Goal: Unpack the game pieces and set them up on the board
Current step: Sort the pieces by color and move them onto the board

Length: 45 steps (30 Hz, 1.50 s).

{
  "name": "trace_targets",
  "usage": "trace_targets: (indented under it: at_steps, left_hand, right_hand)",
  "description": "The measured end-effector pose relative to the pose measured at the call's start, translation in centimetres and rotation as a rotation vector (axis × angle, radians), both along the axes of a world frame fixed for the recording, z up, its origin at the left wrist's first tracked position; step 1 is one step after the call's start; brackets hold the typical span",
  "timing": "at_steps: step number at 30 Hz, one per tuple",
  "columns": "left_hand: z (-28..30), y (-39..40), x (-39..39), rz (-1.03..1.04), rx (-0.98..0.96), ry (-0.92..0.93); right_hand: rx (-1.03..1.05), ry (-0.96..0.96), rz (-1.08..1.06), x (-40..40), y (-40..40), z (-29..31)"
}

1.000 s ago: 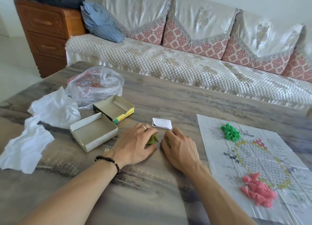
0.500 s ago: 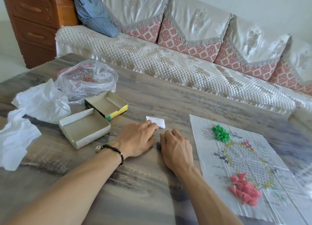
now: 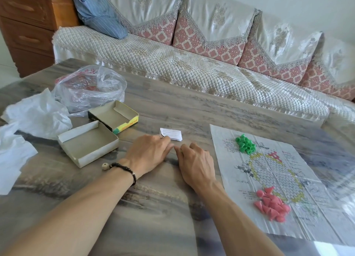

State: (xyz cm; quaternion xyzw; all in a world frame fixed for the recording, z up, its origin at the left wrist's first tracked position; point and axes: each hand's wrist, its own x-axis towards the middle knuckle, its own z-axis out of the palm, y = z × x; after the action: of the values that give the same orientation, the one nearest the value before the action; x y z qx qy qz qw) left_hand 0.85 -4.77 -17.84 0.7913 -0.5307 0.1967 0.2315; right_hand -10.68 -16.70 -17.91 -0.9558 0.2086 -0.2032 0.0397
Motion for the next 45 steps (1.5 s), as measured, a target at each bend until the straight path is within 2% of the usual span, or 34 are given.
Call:
trace_targets:
  at_steps: [7, 9, 14, 18, 23, 26, 30, 34, 40, 45]
  left_hand:
    - [0.1, -1.0, 1.2, 0.165, -0.287, 0.347]
    - [0.3, -1.6, 1.5, 0.219, -0.375, 0.515]
    - [1.4, -2.5, 2.3, 0.364, -0.719, 1.103]
    - [1.6, -2.1, 2.1, 0.403, -0.782, 1.245]
    - [1.6, -3.2, 0.2, 0.362, -0.68, 1.226]
    - [2.3, -5.3, -1.8, 0.33, -0.622, 1.187]
    - [4.4, -10.2, -5.4, 0.158, -0.606, 1.223]
    - [5.6, -16.5, -10.1, 0.0, -0.491, 1.185]
    - [5.6, -27.3, -18.5, -0.134, -0.246, 0.88]
    - [3.5, -33.9, -22.5, -0.232, -0.025, 0.587]
  right_hand:
    - [0.081, 0.014, 0.002, 1.1, -0.9, 0.9]
    - [0.121, 0.006, -0.019, 1.1, -1.2, 1.1]
    - [0.29, -0.051, -0.112, 1.2, -1.9, 1.6]
    - [0.487, -0.179, -0.184, 1.0, -2.8, 1.8]
    - [0.536, -0.247, -0.17, -0.5, -3.5, 2.6]
    - [0.492, -0.291, -0.141, -2.1, -4.4, 3.9]
    - [0.419, -0.348, -0.175, -5.9, -8.2, 5.9]
    - [0.426, -0.368, -0.315, -11.6, -14.1, 6.3]
    - [0.361, -0.378, -0.548, -20.6, -22.8, 5.1]
    - [0.341, -0.343, -0.646, -23.9, -28.2, 2.8]
